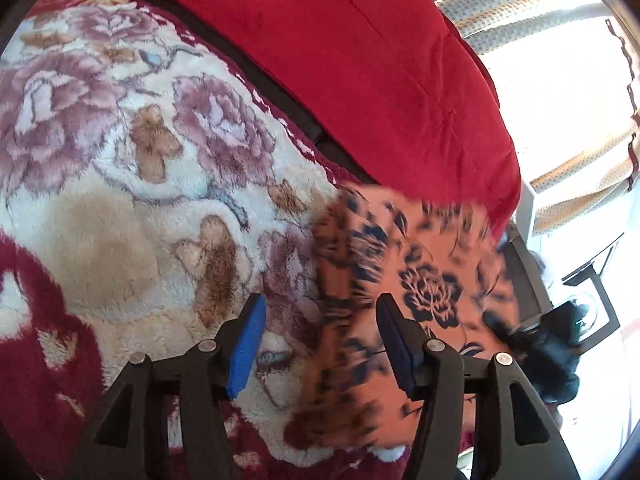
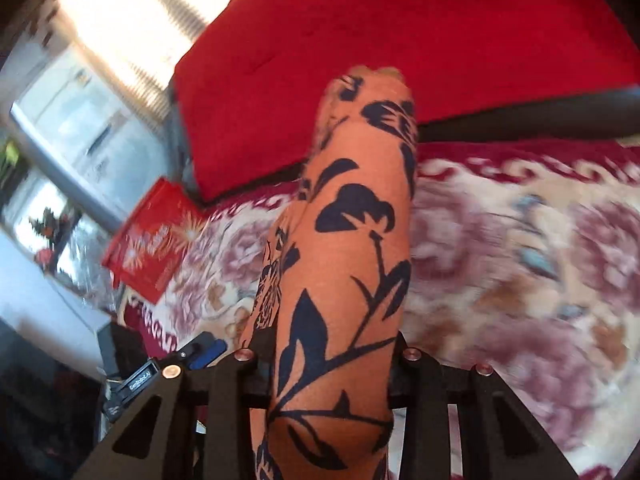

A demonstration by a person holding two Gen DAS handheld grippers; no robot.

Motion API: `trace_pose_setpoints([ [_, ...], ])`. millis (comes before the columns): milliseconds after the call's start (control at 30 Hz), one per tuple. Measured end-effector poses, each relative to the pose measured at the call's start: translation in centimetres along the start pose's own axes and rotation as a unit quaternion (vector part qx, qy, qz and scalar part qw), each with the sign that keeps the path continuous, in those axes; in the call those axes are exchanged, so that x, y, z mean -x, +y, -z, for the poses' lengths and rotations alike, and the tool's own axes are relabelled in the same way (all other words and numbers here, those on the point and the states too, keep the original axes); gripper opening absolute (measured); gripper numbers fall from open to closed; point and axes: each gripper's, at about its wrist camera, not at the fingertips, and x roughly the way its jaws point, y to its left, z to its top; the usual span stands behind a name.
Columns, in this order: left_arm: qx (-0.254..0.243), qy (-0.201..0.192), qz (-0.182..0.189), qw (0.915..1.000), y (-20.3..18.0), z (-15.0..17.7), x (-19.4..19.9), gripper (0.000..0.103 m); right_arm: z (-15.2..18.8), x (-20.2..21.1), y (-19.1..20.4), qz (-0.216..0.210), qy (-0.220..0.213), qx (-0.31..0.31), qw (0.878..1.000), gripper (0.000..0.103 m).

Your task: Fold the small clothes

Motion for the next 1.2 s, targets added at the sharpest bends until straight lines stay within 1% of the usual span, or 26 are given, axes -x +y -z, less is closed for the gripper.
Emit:
trace_pose_setpoints([
  [33, 0.004, 0.007, 0.009, 0.9999, 0.0, 0.0, -0.2, 0.062, 0.3, 0.5, -2.2, 0.007, 0.001, -0.029, 1.000, 0.038],
  [67, 0.006, 0.016, 0.020, 0.9996, 0.0, 0.0, -0.5, 0.063, 0.9, 0.2, -4.9, 0.015, 0.013, -0.061, 0.998, 0.041],
  [100, 0.011, 0.032, 0.041, 0.9986, -0.4, 0.1, -1.0, 0.063, 1.7, -0.5, -7.2, 0.001, 0.033, -0.086, 0.996, 0.042],
  [133, 0.014, 0.041, 0.055, 0.9975, -0.5, 0.0, -1.2, 0.064, 2.6, -1.5, -9.2, -0.025, 0.049, -0.119, 0.991, 0.051],
  [167, 0.015, 0.050, 0.071, 0.9961, -1.0, 0.0, -1.5, 0.067, 3.2, -2.0, -10.7, -0.038, 0.048, -0.150, 0.987, 0.057],
  [200, 0.014, 0.054, 0.080, 0.9952, -1.4, -0.1, -1.6, 0.069, 3.7, -1.9, -11.4, -0.048, 0.039, -0.163, 0.985, 0.057],
  [233, 0.009, 0.058, 0.088, 0.9944, -2.0, -0.2, -1.8, 0.076, 3.9, -1.5, -11.9, -0.072, 0.026, -0.168, 0.983, 0.058],
  [267, 0.003, 0.064, 0.093, 0.9936, -2.6, -0.4, -2.2, 0.081, 4.0, -1.1, -12.0, -0.083, 0.018, -0.167, 0.982, 0.062],
  [333, -0.007, 0.082, 0.095, 0.9920, -3.7, -0.8, -3.6, 0.082, 3.8, -0.9, -12.0, -0.092, 0.012, -0.159, 0.983, 0.064],
  [467, -0.011, 0.114, 0.098, 0.9886, -5.0, -1.1, -6.5, 0.082, 3.2, -0.9, -12.5, -0.097, 0.017, -0.155, 0.983, 0.064],
  [500, -0.015, 0.119, 0.090, 0.9887, -5.0, -1.3, -7.3, 0.082, 3.2, -1.3, -12.3, -0.100, 0.017, -0.157, 0.982, 0.064],
  [567, -0.017, 0.134, 0.053, 0.9894, -4.4, -1.2, -8.9, 0.082, 3.2, -1.5, -12.6, -0.107, 0.018, -0.157, 0.982, 0.064],
  [600, -0.013, 0.148, 0.041, 0.9881, -3.9, -0.9, -9.6, 0.082, 3.3, -1.8, -12.6, -0.108, 0.019, -0.154, 0.982, 0.064],
  [667, -0.007, 0.150, 0.038, 0.9880, -3.4, -0.6, -9.7, 0.082, 3.2, -2.1, -12.4, -0.109, 0.024, -0.150, 0.982, 0.064],
  [767, -0.011, 0.140, 0.048, 0.9890, -3.6, -0.6, -9.3, 0.082, 3.6, -2.6, -11.9, -0.111, 0.028, -0.143, 0.983, 0.064],
  [800, -0.010, 0.153, 0.046, 0.9871, -3.6, -0.6, -9.8, 0.081, 3.5, -3.0, -12.0, -0.112, 0.029, -0.142, 0.983, 0.064],
  [833, -0.007, 0.164, 0.049, 0.9852, -3.6, -0.5, -10.4, 0.066, 3.4, -3.3, -11.9, -0.112, 0.030, -0.140, 0.983, 0.064],
  [867, -0.006, 0.177, 0.049, 0.9830, -3.6, -0.3, -11.0, 0.046, 3.3, -3.5, -11.8, -0.113, 0.031, -0.138, 0.983, 0.064],
  [900, -0.008, 0.181, 0.047, 0.9823, -3.8, -0.2, -11.5, 0.043, 3.2, -3.6, -11.7, -0.112, 0.032, -0.135, 0.984, 0.064],
  [933, -0.011, 0.176, 0.048, 0.9831, -3.9, -0.3, -11.5, 0.037, 3.1, -3.9, -11.2, -0.109, 0.034, -0.126, 0.985, 0.061],
  [967, -0.012, 0.174, 0.051, 0.9834, -4.1, -0.4, -11.4, 0.033, 2.9, -4.1, -10.6, -0.094, 0.041, -0.109, 0.989, 0.051],
  [1033, -0.029, 0.162, 0.046, 0.9854, -4.9, -0.5, -10.8, 0.029, 2.6, -4.3, -9.8, -0.075, 0.049, -0.090, 0.992, 0.043],
  [1100, -0.064, 0.143, 0.042, 0.9868, -6.9, -0.6, -10.0, 0.028, 1.9, -3.6, -8.2, -0.049, 0.048, -0.051, 0.996, 0.040],
  [1200, -0.094, 0.119, 0.060, 0.9865, -10.0, -1.2, -9.2, 0.028, 0.5, -1.2, -5.9, -0.032, 0.021, -0.007, 0.999, 0.038],
])
